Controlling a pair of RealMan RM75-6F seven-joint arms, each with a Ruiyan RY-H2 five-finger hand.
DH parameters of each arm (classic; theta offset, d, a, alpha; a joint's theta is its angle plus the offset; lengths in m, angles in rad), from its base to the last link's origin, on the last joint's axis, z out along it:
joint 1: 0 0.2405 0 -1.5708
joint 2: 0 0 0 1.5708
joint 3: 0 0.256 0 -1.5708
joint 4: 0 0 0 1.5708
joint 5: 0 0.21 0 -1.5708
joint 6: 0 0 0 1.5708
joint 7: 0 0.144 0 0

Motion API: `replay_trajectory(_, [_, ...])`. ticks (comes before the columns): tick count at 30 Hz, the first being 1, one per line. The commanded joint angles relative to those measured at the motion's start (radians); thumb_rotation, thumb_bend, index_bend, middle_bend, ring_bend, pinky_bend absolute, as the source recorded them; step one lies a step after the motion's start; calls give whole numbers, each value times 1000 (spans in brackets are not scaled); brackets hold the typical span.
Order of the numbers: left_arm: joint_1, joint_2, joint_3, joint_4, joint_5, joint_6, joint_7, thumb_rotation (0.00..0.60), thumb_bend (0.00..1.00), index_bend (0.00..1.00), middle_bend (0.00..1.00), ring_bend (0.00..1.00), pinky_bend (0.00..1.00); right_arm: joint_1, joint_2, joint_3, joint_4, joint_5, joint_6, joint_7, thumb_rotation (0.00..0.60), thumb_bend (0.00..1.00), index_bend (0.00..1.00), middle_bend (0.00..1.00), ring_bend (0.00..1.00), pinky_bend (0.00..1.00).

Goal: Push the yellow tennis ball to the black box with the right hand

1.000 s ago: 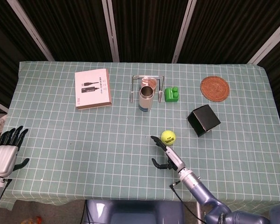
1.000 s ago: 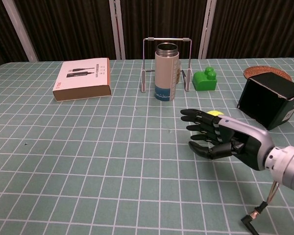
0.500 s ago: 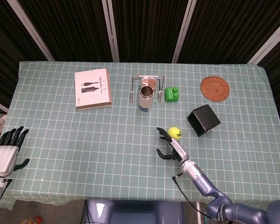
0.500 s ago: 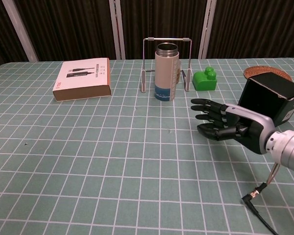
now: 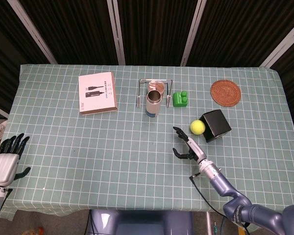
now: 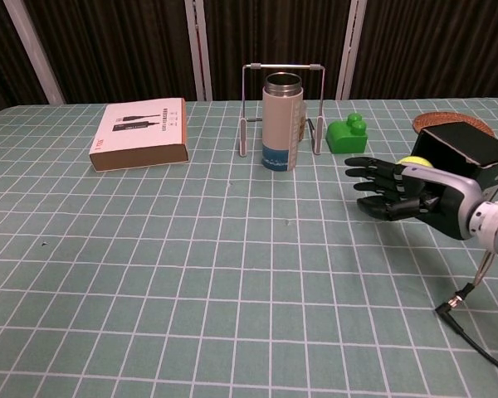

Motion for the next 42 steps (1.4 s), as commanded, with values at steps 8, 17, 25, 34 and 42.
replay_trajectory(8, [-1, -1, 3, -3, 2, -1, 3, 600, 173, 0, 0, 10, 85, 23, 16, 30, 83, 35, -17, 59, 600, 519, 0, 0, 0, 31])
replay_trajectory(17, [-2, -4, 1, -4, -5, -1, 14, 600, 173, 0, 0, 10, 85, 41, 41, 25, 131, 39, -44, 74, 600, 519, 0, 0, 0, 0])
replay_trajectory(25, [-3, -5, 1, -6, -9, -5, 20, 600, 173, 0, 0, 10, 85, 50, 62, -1, 140, 35, -80, 34, 600, 519, 0, 0, 0, 0])
replay_trajectory(34, [-3, -5, 3, -10, -10, -6, 27, 600, 173, 0, 0, 10, 85, 64, 104, -54, 136, -17, -104, 41, 600, 519, 0, 0, 0, 0])
replay_trajectory(42, [0, 1, 14, -20, 12, 5, 23, 600, 174, 0, 0, 10, 85, 42, 167, -99, 20, -74, -33, 29, 600, 519, 0, 0, 0, 0])
